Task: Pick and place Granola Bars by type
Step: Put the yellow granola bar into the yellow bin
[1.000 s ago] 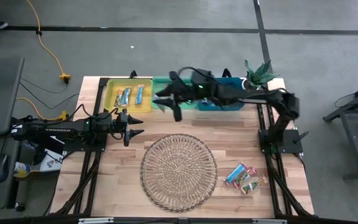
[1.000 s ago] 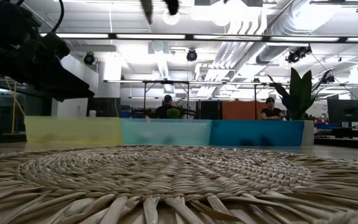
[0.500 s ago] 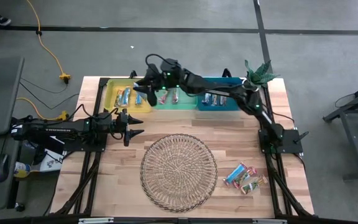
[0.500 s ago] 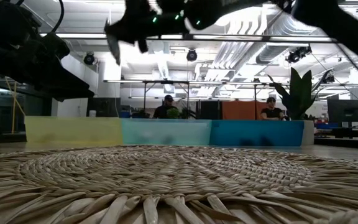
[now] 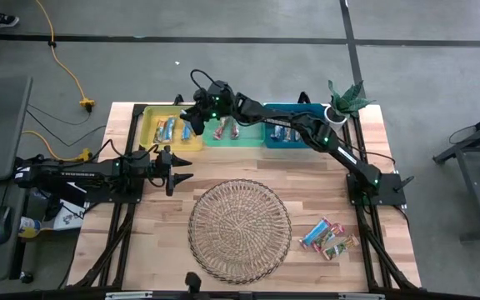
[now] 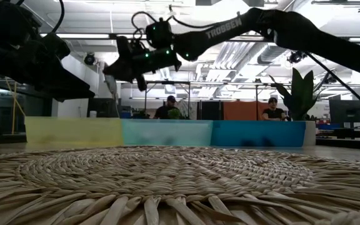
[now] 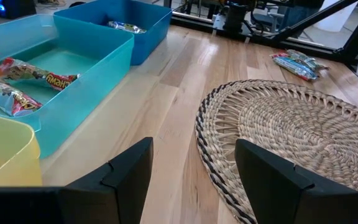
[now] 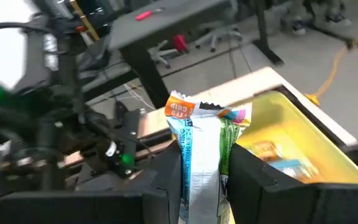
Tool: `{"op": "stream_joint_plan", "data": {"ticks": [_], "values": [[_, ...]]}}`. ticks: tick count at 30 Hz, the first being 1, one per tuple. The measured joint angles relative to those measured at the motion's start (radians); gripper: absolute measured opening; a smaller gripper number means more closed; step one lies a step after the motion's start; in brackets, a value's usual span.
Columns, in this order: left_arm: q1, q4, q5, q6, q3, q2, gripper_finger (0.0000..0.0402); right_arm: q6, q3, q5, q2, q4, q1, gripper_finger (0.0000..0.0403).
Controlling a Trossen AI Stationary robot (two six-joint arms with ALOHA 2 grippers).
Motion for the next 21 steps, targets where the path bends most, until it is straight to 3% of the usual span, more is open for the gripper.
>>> {"op": "stream_joint_plan", "data": {"ticks": [12, 21], "values": [[0.000, 0.000, 0.000, 0.000, 0.000, 0.000, 0.0224, 0.095, 0.000, 0.200, 0.021, 0.063, 0.000, 0.0087], [0.000, 0.000, 0.000, 0.000, 0.000, 0.000, 0.0224, 0.255, -0.001, 0.351, 0.083, 0.087, 0.043, 0.0087]]}}
